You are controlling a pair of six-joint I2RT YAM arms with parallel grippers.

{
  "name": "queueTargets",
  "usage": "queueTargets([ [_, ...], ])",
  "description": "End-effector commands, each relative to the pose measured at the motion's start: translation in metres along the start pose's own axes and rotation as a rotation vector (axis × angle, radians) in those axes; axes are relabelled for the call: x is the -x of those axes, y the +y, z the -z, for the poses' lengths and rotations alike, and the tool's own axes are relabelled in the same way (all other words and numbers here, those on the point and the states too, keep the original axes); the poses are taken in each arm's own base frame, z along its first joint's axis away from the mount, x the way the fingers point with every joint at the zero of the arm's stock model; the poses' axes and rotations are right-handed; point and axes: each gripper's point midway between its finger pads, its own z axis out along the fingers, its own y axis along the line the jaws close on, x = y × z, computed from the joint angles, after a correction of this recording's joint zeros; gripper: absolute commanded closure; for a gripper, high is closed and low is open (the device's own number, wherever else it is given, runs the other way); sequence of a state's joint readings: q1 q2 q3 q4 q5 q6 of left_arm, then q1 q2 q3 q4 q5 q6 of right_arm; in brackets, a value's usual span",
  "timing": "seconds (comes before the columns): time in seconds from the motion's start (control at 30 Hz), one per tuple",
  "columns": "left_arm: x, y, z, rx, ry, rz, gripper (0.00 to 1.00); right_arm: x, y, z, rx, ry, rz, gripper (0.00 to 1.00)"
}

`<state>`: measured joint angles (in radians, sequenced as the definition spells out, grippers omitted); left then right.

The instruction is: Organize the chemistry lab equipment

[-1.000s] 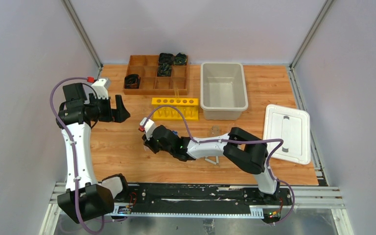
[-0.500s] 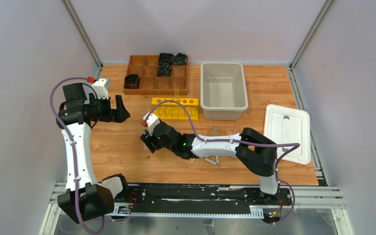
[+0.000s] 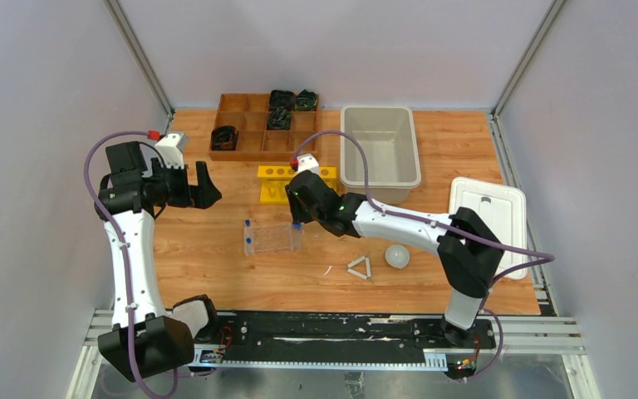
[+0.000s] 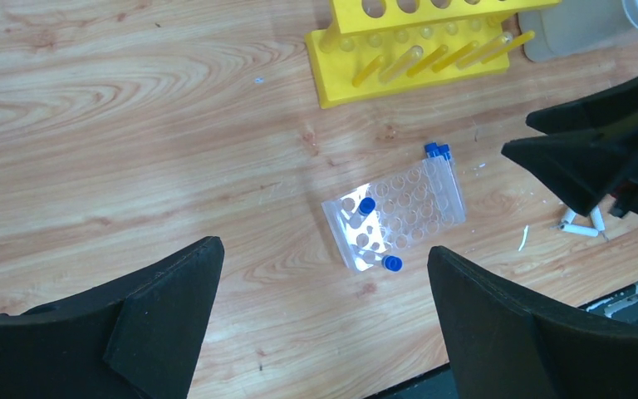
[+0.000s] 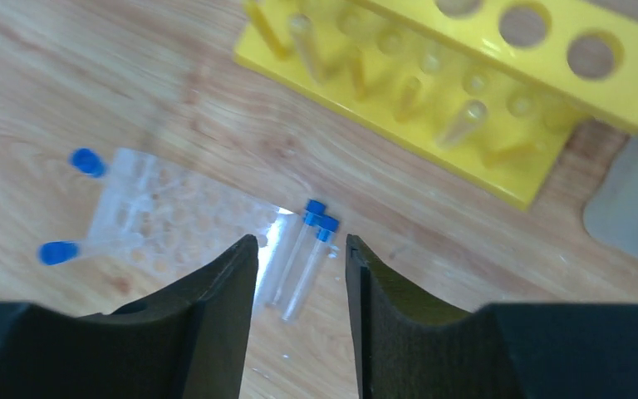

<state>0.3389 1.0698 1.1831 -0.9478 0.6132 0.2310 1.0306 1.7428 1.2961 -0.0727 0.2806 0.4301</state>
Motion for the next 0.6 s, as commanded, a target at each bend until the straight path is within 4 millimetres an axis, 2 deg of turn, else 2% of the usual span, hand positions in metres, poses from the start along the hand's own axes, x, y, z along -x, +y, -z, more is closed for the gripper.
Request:
queueTargets([
  [0.0,0.002,-0.002,0.002,-0.011,-0.023,-0.012,0.00,-0.049,-0.029,-0.008,-0.101,0.168,-0.047,0.55],
  [0.3,0.005,-0.004,0.002,-0.017,-0.028,-0.009,0.00,-0.080,-0.028,-0.038,-0.123,0.261,-0.034,0.58],
  [0.57,0.006,-0.004,0.003,-0.018,-0.031,-0.014,0.00,-0.096,-0.029,-0.051,-0.136,0.302,-0.035,0.61],
])
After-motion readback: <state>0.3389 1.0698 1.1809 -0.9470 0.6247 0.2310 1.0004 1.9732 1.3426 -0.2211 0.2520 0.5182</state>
